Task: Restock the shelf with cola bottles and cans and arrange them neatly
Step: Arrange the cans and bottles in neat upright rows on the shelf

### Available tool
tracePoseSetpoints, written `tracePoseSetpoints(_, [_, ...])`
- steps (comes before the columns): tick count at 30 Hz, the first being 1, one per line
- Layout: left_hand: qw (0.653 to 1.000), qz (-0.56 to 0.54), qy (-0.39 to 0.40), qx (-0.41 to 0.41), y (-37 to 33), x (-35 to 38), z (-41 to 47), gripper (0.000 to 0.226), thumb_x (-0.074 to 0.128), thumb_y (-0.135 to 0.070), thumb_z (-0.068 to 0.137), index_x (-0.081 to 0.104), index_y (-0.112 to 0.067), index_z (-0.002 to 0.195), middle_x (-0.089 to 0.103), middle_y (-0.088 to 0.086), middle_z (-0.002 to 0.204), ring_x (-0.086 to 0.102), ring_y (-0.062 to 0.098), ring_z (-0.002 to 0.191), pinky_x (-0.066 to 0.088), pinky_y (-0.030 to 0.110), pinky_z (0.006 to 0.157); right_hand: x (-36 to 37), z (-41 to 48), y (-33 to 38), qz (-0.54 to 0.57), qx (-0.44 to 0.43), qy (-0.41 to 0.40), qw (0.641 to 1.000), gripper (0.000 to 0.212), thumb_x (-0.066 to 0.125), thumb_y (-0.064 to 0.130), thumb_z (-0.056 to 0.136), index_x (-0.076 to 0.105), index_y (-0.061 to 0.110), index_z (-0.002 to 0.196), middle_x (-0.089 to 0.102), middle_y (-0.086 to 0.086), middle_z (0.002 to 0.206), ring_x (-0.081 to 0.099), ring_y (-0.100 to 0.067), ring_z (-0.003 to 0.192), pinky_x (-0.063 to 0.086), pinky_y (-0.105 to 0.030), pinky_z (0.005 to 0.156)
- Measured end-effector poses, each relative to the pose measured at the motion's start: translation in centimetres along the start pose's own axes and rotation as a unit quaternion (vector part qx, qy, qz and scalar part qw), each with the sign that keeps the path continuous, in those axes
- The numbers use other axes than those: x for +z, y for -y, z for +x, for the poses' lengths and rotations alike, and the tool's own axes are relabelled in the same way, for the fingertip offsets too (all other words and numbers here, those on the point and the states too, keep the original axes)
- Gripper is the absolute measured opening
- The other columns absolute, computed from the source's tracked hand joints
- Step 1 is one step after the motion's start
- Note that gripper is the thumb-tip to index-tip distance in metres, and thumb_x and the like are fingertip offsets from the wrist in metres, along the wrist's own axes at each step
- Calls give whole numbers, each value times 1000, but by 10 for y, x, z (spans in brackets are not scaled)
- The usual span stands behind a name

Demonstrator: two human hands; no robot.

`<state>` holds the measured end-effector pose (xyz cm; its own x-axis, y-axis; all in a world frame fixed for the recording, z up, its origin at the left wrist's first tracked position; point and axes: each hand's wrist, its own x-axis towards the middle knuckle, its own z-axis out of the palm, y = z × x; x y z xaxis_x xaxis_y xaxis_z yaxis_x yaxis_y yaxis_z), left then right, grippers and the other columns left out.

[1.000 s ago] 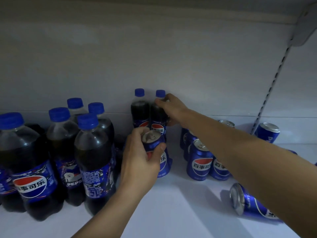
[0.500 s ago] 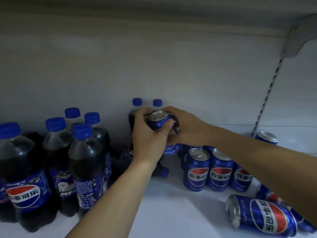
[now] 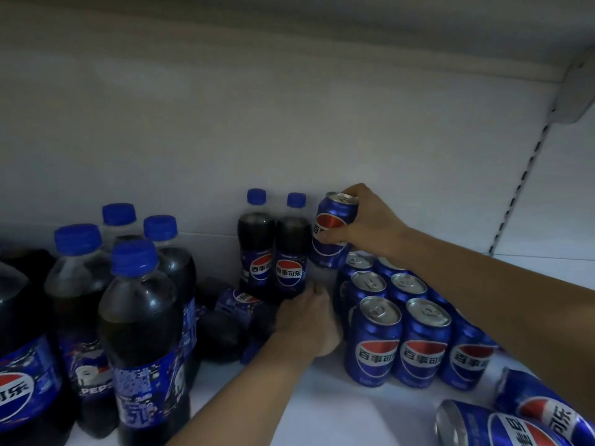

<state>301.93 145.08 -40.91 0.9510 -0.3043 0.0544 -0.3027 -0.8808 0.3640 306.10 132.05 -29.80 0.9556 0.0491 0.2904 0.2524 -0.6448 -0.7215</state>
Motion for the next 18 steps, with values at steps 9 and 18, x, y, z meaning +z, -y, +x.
tracePoseSetpoints(9, [980,196,-27,17,21,13,-9,88,65,-34,85,21,-10,157,23,3,161,32,18,144,29,50,112,21,5,2,-23,5,48,999,75,91,19,66,41,24,122,61,-2,106,65,-20,92,54,-30,67])
tracePoseSetpoints(18, [986,144,-69,40,37,13,-20,71,61,-33,85,39,-17,151,31,-4,161,36,15,144,22,48,118,33,6,-9,-192,-53,106,974,81,91,21,69,45,24,135,56,-1,129,51,-19,107,43,-28,79])
